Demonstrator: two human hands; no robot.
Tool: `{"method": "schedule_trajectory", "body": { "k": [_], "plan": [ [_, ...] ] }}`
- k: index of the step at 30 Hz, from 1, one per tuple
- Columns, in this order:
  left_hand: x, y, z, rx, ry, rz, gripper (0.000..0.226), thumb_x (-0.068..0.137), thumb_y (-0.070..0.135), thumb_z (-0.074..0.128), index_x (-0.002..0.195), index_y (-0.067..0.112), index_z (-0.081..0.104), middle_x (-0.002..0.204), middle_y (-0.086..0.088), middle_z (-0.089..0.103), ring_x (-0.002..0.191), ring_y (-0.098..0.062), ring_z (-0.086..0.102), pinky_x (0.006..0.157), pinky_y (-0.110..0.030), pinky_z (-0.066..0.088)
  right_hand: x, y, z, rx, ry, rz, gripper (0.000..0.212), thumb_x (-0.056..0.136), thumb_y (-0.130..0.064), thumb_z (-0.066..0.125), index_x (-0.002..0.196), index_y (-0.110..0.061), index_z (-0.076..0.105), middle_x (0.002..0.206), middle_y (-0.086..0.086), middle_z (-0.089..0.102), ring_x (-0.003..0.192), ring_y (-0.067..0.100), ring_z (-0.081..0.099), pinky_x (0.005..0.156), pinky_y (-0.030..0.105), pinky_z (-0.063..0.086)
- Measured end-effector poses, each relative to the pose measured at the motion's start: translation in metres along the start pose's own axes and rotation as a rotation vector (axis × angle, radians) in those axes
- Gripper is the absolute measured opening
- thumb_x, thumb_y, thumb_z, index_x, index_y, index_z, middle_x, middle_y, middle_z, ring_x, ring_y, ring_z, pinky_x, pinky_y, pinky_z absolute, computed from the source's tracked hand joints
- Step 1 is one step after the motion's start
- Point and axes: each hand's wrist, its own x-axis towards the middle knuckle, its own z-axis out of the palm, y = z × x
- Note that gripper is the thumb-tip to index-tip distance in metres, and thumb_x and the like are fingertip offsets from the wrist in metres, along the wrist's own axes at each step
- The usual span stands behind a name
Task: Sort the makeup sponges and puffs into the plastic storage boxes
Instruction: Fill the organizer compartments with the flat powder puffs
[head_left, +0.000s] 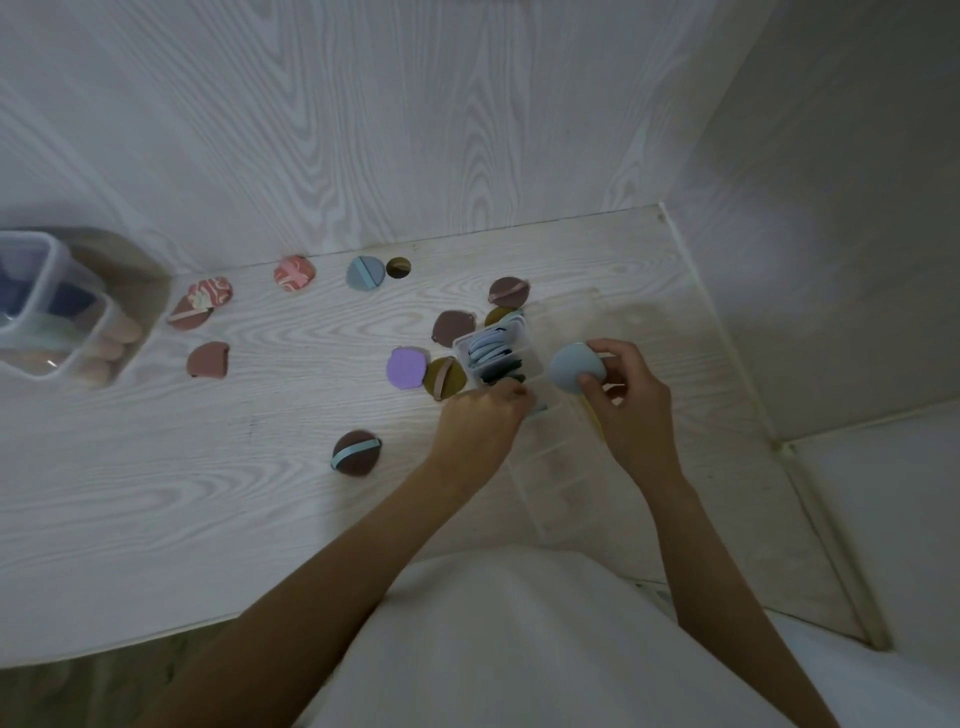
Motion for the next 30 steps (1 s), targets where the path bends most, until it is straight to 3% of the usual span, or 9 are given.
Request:
{"method": "schedule_trajectory", "body": {
  "k": [2,6,9,13,19,23,25,28,30],
  "plan": [
    [-0.002,0.000,0.003,-0.018,0.024,-0.045,0.014,0.066,0.011,0.080,0.078,0.013,0.073,0.078,-0.005,0.066,0.045,-0.021,0.057,0.039,-0.020,0.038,-0.001,-0.001,0.000,-0.003,-0.001,-0.012,0.028,0.085,-0.005,0.063,0.113,-0.010,0.058,0.096,0.000,0.062,0.080,0.015,0.058,0.063,0.009,0.044],
    [-0.004,-0.002,0.006,-0.056,0.063,-0.056,0.010,0.069,0.016,0.081,0.071,0.014,0.071,0.061,-0.004,0.065,0.041,-0.021,0.057,0.042,-0.017,0.030,-0.003,-0.002,0.000,0.010,-0.005,-0.019,0.028,0.084,-0.004,0.063,0.111,-0.011,0.059,0.094,-0.002,0.062,0.079,0.013,0.058,0.063,0.008,0.044],
    [-0.007,-0.003,0.008,-0.110,0.107,-0.019,0.013,0.076,0.021,0.076,0.067,0.015,0.068,0.060,-0.002,0.065,0.045,-0.021,0.058,0.047,-0.020,0.037,-0.002,-0.002,0.001,0.015,-0.008,-0.017,0.028,0.084,-0.004,0.063,0.111,-0.012,0.059,0.094,-0.002,0.063,0.079,0.012,0.058,0.064,0.009,0.044],
    [-0.013,-0.006,0.011,-0.075,0.080,0.020,0.012,0.071,0.023,0.079,0.080,0.020,0.073,0.073,0.000,0.070,0.065,-0.021,0.063,0.061,-0.029,0.045,0.001,0.000,0.002,-0.021,-0.020,-0.067,0.024,0.084,-0.004,0.063,0.106,-0.013,0.060,0.093,-0.003,0.065,0.081,0.011,0.060,0.069,0.019,0.047],
    [-0.014,-0.006,0.015,-0.085,0.101,-0.014,0.018,0.069,0.021,0.079,0.087,0.021,0.076,0.081,0.000,0.073,0.077,-0.025,0.062,0.068,-0.036,0.048,0.010,0.009,0.009,-0.413,-0.256,-0.488,0.012,0.077,-0.007,0.068,0.086,-0.014,0.064,0.082,-0.002,0.067,0.074,0.018,0.060,0.067,0.031,0.043],
    [-0.019,-0.008,0.018,-0.123,0.095,-0.032,0.016,0.074,0.022,0.077,0.089,0.021,0.075,0.085,-0.001,0.074,0.083,-0.026,0.064,0.073,-0.040,0.051,0.018,0.012,0.018,-0.609,-0.226,-0.619,0.003,0.076,-0.013,0.063,0.075,-0.014,0.065,0.071,0.000,0.066,0.071,0.023,0.056,0.065,0.032,0.039],
    [-0.023,-0.010,0.022,-0.125,0.109,-0.017,0.015,0.077,0.024,0.072,0.092,0.024,0.075,0.088,0.001,0.074,0.085,-0.025,0.064,0.074,-0.040,0.050,0.018,0.010,0.027,-0.665,-0.220,-0.660,0.012,0.077,-0.015,0.058,0.068,-0.014,0.066,0.063,0.001,0.064,0.062,0.023,0.054,0.060,0.030,0.039],
    [-0.027,-0.012,0.024,-0.117,0.126,0.011,0.023,0.083,0.031,0.054,0.093,0.028,0.074,0.091,0.004,0.074,0.085,-0.023,0.063,0.073,-0.039,0.049,0.015,0.003,0.039,-0.725,-0.332,-0.627,0.013,0.066,-0.011,0.075,0.060,-0.016,0.065,0.053,0.002,0.061,0.045,0.019,0.052,0.046,0.019,0.032],
    [-0.029,-0.016,0.023,-0.114,0.135,0.029,0.026,0.084,0.036,0.050,0.090,0.028,0.075,0.087,0.007,0.073,0.081,-0.020,0.061,0.073,-0.035,0.045,0.016,-0.001,0.043,-0.831,-0.482,-0.565,0.005,0.074,-0.017,0.073,0.071,-0.019,0.071,0.062,0.003,0.066,0.051,0.019,0.059,0.048,0.020,0.032]
  ]
}}
